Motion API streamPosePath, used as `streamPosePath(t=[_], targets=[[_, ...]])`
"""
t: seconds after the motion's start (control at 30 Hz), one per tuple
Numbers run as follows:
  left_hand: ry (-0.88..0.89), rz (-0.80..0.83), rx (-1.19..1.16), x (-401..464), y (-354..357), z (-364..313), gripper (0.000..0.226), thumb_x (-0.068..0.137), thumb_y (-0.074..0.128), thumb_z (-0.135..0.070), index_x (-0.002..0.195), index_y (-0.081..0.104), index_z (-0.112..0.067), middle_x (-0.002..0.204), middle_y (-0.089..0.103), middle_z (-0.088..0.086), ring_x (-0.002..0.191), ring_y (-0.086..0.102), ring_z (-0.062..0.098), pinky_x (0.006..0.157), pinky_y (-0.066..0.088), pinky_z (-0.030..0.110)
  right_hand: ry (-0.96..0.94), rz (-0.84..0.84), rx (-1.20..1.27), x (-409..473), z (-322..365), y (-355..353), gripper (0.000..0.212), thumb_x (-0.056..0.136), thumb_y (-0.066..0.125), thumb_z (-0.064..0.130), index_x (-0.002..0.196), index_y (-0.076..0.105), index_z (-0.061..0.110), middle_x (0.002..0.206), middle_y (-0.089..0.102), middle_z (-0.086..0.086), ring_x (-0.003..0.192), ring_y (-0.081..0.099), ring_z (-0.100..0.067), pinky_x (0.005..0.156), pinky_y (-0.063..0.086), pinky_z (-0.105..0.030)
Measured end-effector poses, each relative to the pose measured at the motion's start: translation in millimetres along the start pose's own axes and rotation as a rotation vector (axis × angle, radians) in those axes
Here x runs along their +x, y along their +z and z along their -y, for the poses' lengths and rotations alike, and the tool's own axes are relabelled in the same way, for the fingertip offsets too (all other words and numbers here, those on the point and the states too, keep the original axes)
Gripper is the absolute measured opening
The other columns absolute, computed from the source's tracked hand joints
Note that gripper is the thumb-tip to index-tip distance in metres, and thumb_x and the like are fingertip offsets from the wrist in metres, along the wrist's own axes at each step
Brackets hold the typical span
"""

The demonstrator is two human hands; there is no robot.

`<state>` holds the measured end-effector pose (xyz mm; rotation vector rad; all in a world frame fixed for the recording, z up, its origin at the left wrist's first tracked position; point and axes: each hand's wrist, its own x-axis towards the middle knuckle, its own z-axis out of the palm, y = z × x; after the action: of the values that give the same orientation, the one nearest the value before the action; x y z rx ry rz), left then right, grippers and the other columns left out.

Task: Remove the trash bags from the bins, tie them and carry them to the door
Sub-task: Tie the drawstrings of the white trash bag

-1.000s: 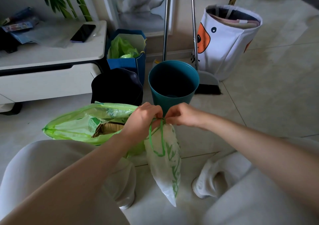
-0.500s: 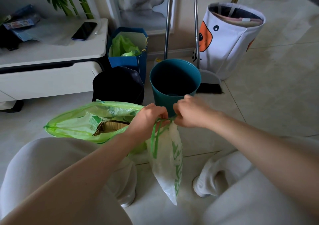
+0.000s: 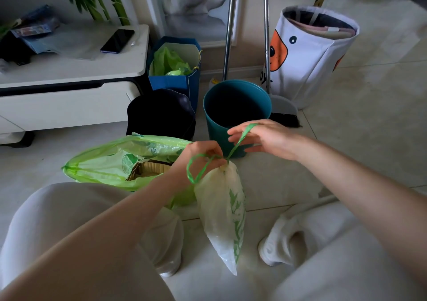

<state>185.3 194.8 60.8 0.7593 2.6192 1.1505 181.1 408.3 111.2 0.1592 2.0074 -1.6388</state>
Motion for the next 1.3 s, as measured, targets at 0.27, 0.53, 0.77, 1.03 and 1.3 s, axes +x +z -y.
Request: streamPosePath(t=[0.27, 0.53, 0.77, 1.03, 1.3], targets=[[-0.44, -0.049, -0.452, 0.5, -9.8, -11.7, 0.002, 0.083, 0.072, -0.011, 0.082, 0.074, -0.011, 0.071, 0.07, 0.006, 0.063, 0.063, 0.012, 0.064, 0.057, 0.022, 0.153, 0.052, 0.338, 0.6, -3.2, 0.3, 0.032, 0.1, 0.036, 0.026, 0.083, 0.058, 0.01, 0.052, 0.042, 0.002, 0.06, 0.053, -0.019, 0.07, 0.051, -0.034], [-0.707, -0.021, -0.397, -3.8, -19.1, 12.9, 0.003, 0.084, 0.069, -0.005, 0.086, 0.07, -0.003, 0.068, 0.065, 0.012, 0.057, 0.056, 0.017, 0.061, 0.053, 0.028, 0.104, -0.003, -0.727, 6.8, -40.1, -13.3, 0.024, 0.092, 0.049, 0.021, 0.107, 0.064, 0.01, 0.102, 0.065, -0.009, 0.09, 0.063, -0.023, 0.076, 0.059, -0.039], [-0.792, 0.082, -0.192, -21.5, -31.5, 31.8, 0.012, 0.087, 0.068, -0.015, 0.086, 0.07, -0.002, 0.072, 0.071, 0.009, 0.058, 0.06, 0.015, 0.059, 0.053, 0.024, 0.092, 0.125, -1.129, 0.3, -58.1, 0.6, 0.03, 0.091, 0.055, 0.037, 0.116, 0.06, 0.02, 0.113, 0.062, -0.003, 0.098, 0.058, -0.021, 0.088, 0.051, -0.037], [-0.786, 0.058, -0.392, -13.1, -48.8, 14.1, 0.011, 0.083, 0.073, -0.018, 0.081, 0.068, -0.008, 0.062, 0.068, 0.005, 0.052, 0.057, 0.013, 0.058, 0.051, 0.025, -0.163, -0.11, -1.398, 5.6, -39.9, -7.8, 0.013, 0.089, 0.052, 0.018, 0.099, 0.061, 0.016, 0.096, 0.061, -0.007, 0.088, 0.059, -0.027, 0.071, 0.05, -0.037], [-0.734, -0.028, -0.53, -11.0, -59.9, 3.2, 0.013, 0.083, 0.072, -0.015, 0.082, 0.069, -0.003, 0.05, 0.066, 0.0, 0.04, 0.057, 0.005, 0.041, 0.044, 0.018, -0.394, -0.325, -1.387, 5.1, -32.2, -19.7, 0.018, 0.086, 0.055, 0.01, 0.102, 0.061, 0.017, 0.101, 0.065, -0.002, 0.099, 0.055, -0.024, 0.068, 0.045, -0.035]])
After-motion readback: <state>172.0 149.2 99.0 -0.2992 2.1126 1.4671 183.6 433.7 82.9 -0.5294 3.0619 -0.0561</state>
